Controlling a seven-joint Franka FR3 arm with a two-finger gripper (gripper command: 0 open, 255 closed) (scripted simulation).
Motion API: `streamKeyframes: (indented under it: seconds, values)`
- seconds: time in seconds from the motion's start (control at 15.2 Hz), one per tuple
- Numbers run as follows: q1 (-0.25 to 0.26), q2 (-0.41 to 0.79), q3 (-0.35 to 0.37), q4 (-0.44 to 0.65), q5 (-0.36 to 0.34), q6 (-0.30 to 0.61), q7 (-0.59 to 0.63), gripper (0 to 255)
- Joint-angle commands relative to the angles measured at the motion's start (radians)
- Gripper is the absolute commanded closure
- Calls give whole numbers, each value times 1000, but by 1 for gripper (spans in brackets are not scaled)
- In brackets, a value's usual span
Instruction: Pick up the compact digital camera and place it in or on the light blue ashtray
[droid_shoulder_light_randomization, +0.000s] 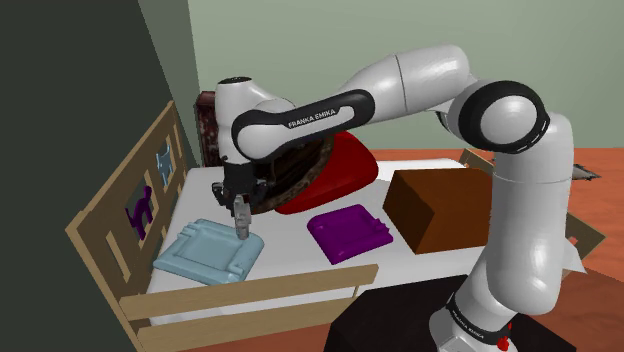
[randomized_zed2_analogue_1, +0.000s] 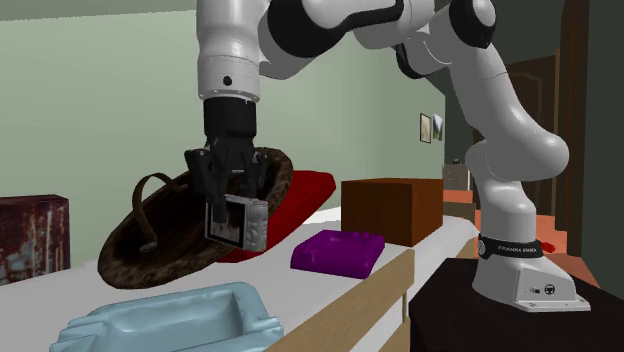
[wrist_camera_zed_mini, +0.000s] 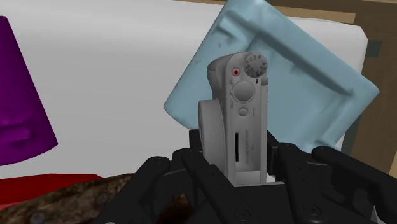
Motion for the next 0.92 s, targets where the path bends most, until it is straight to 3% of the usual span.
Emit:
streamKeyframes:
  seconds: [0.0,0.33,0.86]
  values:
    - [39,80,-5,126,-30,-52,27,255]
    - [172,327,-31,532,-99,-216,68,255]
    - [163,343,-38,449,-106,-119,75,255]
